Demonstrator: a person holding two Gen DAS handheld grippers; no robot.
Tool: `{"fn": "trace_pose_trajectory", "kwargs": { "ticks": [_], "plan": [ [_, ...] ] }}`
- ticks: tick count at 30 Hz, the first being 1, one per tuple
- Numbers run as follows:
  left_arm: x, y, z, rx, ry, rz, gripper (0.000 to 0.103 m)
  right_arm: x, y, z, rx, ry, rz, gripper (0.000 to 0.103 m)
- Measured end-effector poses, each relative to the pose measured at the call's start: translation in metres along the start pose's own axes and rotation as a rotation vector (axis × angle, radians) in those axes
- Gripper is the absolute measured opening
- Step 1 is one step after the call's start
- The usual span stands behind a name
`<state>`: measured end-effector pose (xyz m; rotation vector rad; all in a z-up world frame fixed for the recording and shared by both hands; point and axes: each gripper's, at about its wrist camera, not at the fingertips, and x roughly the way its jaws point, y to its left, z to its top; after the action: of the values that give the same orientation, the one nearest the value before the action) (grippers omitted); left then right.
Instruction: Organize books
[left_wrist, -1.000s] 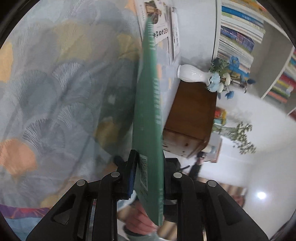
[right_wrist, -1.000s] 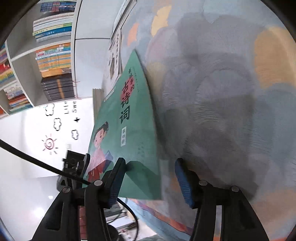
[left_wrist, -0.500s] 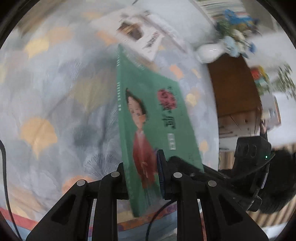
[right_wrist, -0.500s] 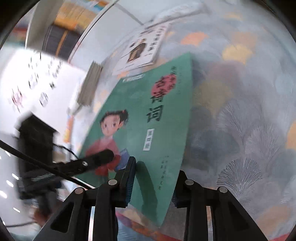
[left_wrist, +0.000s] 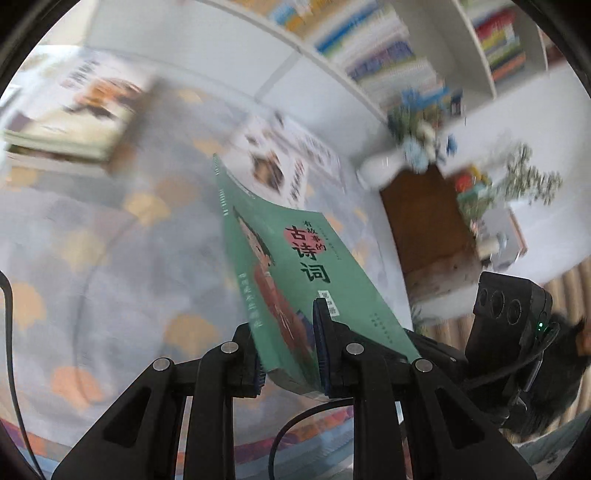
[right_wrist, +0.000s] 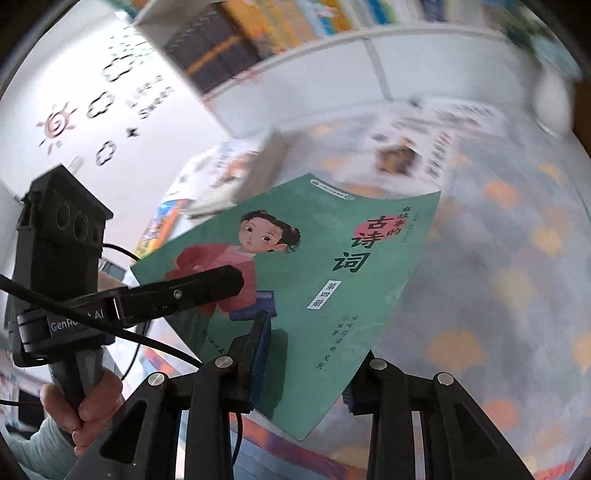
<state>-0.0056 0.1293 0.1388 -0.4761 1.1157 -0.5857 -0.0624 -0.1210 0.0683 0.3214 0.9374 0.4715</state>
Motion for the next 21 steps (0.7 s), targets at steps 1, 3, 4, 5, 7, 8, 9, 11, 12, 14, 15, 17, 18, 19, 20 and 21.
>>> {"fn": "trace_pose_trajectory", "kwargs": {
  "ticks": [1,3,4,5,7,8,9,11,12,14,15,17,18,19,20,21],
  "plan": [
    [-0.011,0.010,0.007,-0.011,-0.020,0.006,0.017,0.004,0.017,0.012,-0.036,-0.014,0.008,0.032],
    [-0.034,0.032,0.024,-0.020,-0.070,0.022,0.017,0.017,0.045,0.033,-0.099,-0.039,0.022,0.032],
    [-0.043,0.043,0.034,-0.021,-0.088,0.036,0.017,0.027,0.063,0.046,-0.132,-0.048,0.028,0.032],
    [-0.051,0.055,0.047,-0.024,-0.104,0.053,0.017,0.036,0.076,0.057,-0.156,-0.059,0.030,0.032],
    [-0.064,0.073,0.067,-0.026,-0.134,0.059,0.017,0.060,0.104,0.080,-0.198,-0.099,0.023,0.032],
    [-0.068,0.084,0.080,-0.016,-0.147,0.079,0.018,0.071,0.115,0.090,-0.214,-0.112,0.006,0.032],
    [-0.069,0.093,0.091,-0.016,-0.148,0.101,0.019,0.084,0.125,0.102,-0.223,-0.124,0.004,0.032],
    [-0.068,0.115,0.111,-0.039,-0.152,0.110,0.019,0.113,0.132,0.124,-0.183,-0.106,0.013,0.033],
    [-0.065,0.128,0.123,-0.054,-0.145,0.127,0.019,0.131,0.135,0.137,-0.155,-0.088,0.014,0.033],
    [-0.052,0.154,0.144,-0.097,-0.117,0.129,0.020,0.156,0.138,0.152,-0.111,-0.069,0.009,0.033],
    [-0.049,0.162,0.150,-0.100,-0.111,0.147,0.022,0.169,0.139,0.159,-0.075,-0.051,-0.006,0.033],
    [-0.046,0.178,0.159,-0.117,-0.115,0.184,0.026,0.187,0.139,0.167,-0.019,-0.028,-0.002,0.033],
    [-0.048,0.185,0.159,-0.131,-0.114,0.204,0.031,0.195,0.139,0.169,0.011,-0.022,-0.003,0.033],
    [-0.050,0.193,0.160,-0.147,-0.111,0.222,0.034,0.203,0.140,0.169,0.032,-0.016,-0.006,0.033],
    [-0.052,0.201,0.159,-0.162,-0.104,0.240,0.034,0.211,0.142,0.169,0.048,-0.002,-0.023,0.033],
    [-0.055,0.211,0.156,-0.185,-0.098,0.263,0.034,0.216,0.143,0.167,0.055,0.011,-0.032,0.033]
  ]
}}
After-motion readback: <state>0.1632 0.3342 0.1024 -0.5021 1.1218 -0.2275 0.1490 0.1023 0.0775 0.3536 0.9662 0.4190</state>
